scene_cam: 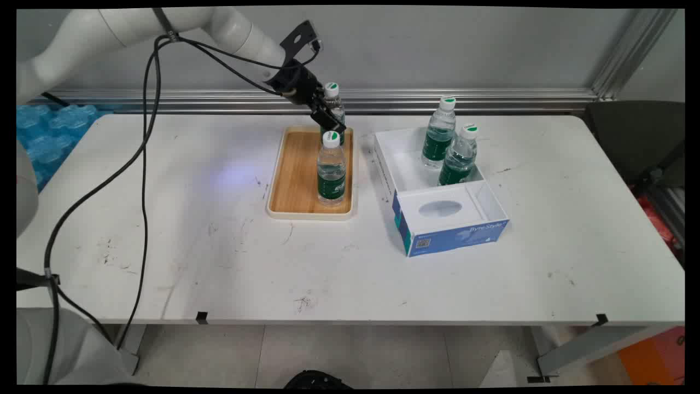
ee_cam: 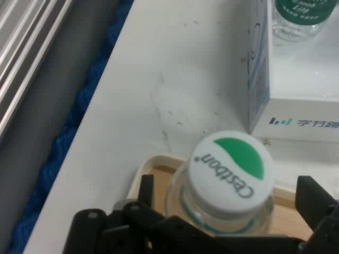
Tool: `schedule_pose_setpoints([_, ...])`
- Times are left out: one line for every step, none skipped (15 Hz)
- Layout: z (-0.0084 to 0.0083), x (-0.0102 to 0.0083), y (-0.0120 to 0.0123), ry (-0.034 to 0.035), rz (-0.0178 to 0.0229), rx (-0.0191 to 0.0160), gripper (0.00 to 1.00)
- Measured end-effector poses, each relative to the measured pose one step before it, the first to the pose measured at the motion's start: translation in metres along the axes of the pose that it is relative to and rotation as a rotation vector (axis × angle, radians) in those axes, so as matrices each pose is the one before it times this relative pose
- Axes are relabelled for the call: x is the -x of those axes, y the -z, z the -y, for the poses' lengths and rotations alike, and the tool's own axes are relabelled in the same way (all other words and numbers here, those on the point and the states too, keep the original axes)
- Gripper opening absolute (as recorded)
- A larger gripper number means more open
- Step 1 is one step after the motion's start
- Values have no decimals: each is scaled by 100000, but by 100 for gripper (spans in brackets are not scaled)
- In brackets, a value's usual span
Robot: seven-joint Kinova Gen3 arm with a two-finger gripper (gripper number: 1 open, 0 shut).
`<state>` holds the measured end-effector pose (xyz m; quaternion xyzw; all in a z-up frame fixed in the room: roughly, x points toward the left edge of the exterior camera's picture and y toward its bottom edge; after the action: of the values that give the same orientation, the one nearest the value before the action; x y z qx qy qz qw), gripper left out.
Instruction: Pick up the green bottle from the white box
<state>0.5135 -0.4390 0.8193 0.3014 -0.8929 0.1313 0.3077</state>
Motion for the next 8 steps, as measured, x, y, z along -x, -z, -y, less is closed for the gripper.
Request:
schedule_pose_setpoints([-57, -75, 366, 89, -214, -463, 100])
schedule_pose_setpoints([-60, -63, 480, 326, -208, -604, 100])
schedule_pose_setpoints([-122, -32, 721, 751, 41, -907, 100])
schedule_pose_setpoints([-186, -184, 854, 499, 35, -826, 100])
schedule_pose_setpoints([-316, -217, 1031, 269, 191, -735, 100])
schedule_pose_setpoints([-317, -246, 969, 154, 262, -622, 100])
schedule_pose_setpoints([-202, -194, 679, 54, 93, -459, 100])
schedule_pose_setpoints([-333, -312, 1100, 196, 267, -765, 100])
